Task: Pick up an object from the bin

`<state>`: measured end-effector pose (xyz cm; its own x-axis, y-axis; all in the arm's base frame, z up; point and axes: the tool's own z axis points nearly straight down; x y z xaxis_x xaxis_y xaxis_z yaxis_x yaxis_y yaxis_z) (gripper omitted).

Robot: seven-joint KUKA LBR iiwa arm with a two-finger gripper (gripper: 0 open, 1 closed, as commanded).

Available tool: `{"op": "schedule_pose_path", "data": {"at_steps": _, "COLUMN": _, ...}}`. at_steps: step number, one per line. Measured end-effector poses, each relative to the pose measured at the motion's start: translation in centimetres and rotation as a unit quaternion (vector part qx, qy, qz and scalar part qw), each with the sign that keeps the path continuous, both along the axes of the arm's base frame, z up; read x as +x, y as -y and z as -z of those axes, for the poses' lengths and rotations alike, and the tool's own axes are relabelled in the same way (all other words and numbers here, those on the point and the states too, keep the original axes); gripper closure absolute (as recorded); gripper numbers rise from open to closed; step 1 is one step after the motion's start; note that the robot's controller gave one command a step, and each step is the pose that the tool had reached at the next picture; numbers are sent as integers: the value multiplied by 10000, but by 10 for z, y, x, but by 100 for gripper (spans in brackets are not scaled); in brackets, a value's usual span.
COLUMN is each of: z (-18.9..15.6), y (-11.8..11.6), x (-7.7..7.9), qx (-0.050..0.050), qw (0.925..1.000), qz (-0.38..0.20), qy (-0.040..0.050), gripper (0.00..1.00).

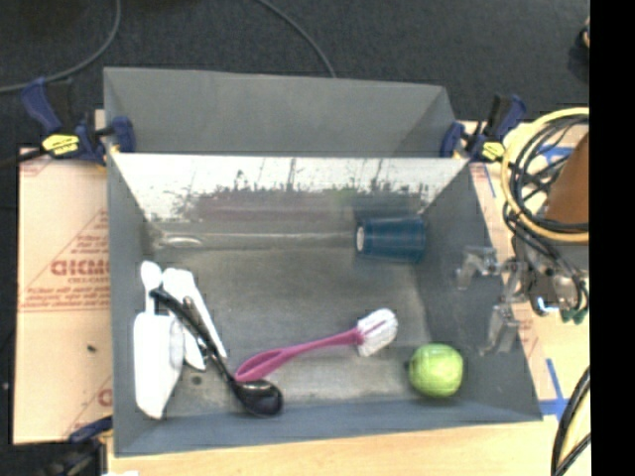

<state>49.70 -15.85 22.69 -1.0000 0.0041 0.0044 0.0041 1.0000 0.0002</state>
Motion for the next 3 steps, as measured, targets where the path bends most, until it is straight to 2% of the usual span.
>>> {"op": "schedule_pose_path", "data": {"at_steps": 1, "z": -5, "y": -1, "x": 2, "qx": -11, "qw": 10000, "qz": -30, "qy": 41, "gripper": 0}}
{"op": "schedule_pose_path", "data": {"at_steps": 2, "z": 83, "y": -49, "x": -6, "qx": -3, "qw": 9920, "qz": -1265, "qy": 33, "gripper": 0}}
{"op": "schedule_pose_path", "data": {"at_steps": 3, "z": 66, "y": -106, "x": 6, "qx": -10, "qw": 9743, "qz": -2251, "qy": 61, "gripper": 0}}
